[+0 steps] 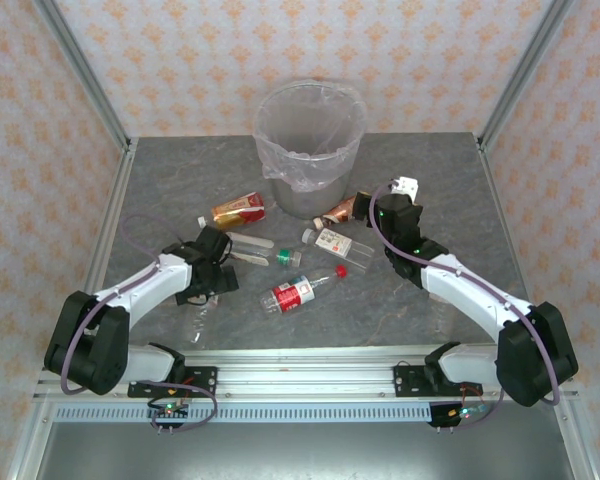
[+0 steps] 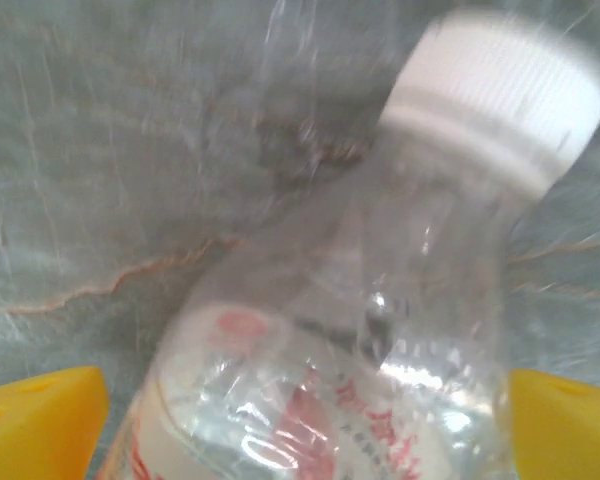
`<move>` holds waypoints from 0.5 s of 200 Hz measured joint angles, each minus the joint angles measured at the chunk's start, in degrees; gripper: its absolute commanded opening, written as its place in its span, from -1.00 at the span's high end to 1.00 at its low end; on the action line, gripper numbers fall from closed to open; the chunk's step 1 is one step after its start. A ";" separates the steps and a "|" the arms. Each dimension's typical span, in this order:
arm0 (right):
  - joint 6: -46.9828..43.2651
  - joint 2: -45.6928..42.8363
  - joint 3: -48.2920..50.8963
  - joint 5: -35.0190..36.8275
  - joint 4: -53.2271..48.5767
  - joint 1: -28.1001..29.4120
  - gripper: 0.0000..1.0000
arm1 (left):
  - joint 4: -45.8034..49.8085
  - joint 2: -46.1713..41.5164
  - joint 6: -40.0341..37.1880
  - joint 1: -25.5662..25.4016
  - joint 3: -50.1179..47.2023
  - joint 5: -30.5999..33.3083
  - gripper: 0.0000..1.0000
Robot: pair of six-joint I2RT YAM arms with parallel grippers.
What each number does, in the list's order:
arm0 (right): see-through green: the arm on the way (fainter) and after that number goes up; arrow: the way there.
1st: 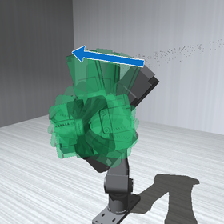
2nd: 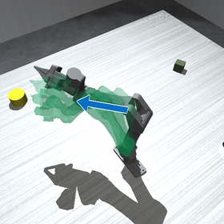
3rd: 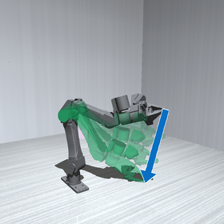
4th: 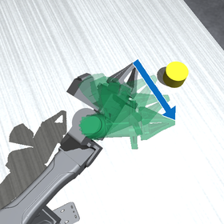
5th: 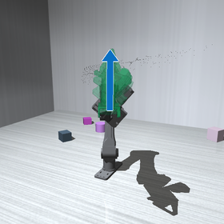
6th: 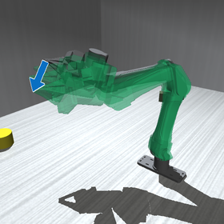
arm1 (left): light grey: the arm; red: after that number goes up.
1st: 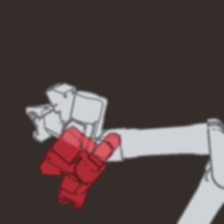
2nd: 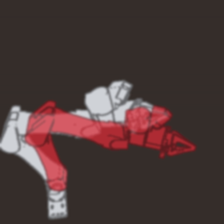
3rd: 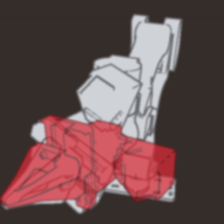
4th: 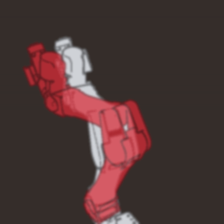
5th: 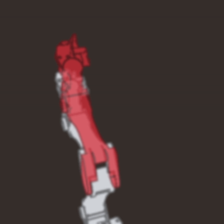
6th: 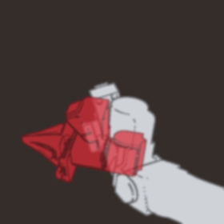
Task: Put the plastic bottles in the bin
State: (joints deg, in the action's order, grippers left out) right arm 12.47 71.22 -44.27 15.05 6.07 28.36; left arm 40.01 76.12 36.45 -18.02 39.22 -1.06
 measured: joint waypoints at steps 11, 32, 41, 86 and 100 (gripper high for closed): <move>0.00 0.04 0.00 0.00 0.00 0.00 -0.99 | -0.02 -0.15 0.17 0.00 -1.14 -1.11 -1.00; 0.00 0.37 0.00 -0.02 0.00 0.00 -0.98 | -0.79 -3.72 0.15 -0.63 -4.11 -3.30 -1.00; 0.00 0.61 0.00 0.00 0.00 0.00 -0.98 | -0.98 -6.16 0.13 -1.01 -5.35 -4.09 -0.97; 0.57 1.84 0.00 -0.04 0.02 0.00 -0.98 | -2.62 -9.92 -0.02 -1.11 -7.48 -4.55 -0.58; 0.63 2.40 -0.24 -0.07 -0.04 0.00 -0.98 | -3.45 -8.52 -0.31 -1.11 -7.45 -4.52 -0.57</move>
State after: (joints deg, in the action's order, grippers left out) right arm 13.10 73.63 -44.51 14.98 6.02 28.36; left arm 36.56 67.59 36.14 -19.14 31.77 -5.58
